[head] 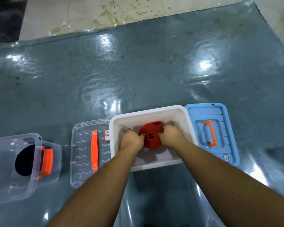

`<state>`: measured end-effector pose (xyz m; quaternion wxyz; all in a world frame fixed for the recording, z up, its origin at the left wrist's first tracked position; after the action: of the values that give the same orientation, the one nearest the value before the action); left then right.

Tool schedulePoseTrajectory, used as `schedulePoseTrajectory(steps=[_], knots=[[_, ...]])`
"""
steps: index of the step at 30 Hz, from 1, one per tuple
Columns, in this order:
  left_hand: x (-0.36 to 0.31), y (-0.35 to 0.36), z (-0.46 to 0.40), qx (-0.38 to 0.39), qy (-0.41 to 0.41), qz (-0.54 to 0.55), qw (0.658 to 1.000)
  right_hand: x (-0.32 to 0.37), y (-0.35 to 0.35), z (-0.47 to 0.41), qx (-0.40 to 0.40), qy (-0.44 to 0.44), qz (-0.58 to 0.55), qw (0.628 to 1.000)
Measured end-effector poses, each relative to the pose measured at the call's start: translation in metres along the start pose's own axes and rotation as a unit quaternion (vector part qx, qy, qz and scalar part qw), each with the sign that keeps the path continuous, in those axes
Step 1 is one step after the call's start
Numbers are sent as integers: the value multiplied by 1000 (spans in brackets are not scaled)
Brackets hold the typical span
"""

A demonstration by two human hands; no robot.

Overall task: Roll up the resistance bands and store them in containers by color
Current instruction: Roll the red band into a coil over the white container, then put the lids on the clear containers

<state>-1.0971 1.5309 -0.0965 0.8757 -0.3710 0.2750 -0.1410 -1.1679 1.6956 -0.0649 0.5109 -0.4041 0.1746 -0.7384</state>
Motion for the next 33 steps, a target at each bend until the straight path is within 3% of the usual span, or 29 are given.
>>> schedulePoseTrajectory(steps=[3, 7, 11, 15, 19, 27, 30, 33], knots=[[-6, -6, 8, -4, 14, -9, 1000, 9, -8, 15, 2, 0, 67, 998], [-7, -13, 28, 9, 29, -24, 999, 17, -22, 37, -15, -45, 68, 997], [-14, -21, 55, 6, 71, -45, 996, 19, -45, 61, -45, -113, -27, 992], [-34, -30, 87, -43, 128, -63, 989, -5, -84, 78, -136, -136, -120, 974], [-61, -26, 128, -93, 204, -66, 972, -53, -109, 80, -192, -109, -115, 968], [-106, 21, 214, -143, 403, -102, 898, -168, -102, 65, -160, -7, -50, 986], [-107, 48, 234, -111, 445, -100, 883, -194, -96, 61, -160, 11, -43, 986], [-92, 78, 235, -51, 414, -120, 901, -209, -91, 56, -158, 15, -36, 987]])
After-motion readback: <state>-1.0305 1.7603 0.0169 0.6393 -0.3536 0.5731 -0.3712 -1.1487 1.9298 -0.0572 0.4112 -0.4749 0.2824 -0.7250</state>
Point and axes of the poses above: each hand's wrist, its own z-axis away from the middle knuckle, its own y-axis out of the palm, x = y × z, the point moved 6 cm from there along -z, towards the middle knuckle, and after that the axes turned 6 degrees about -x, right-handed, at the moved point
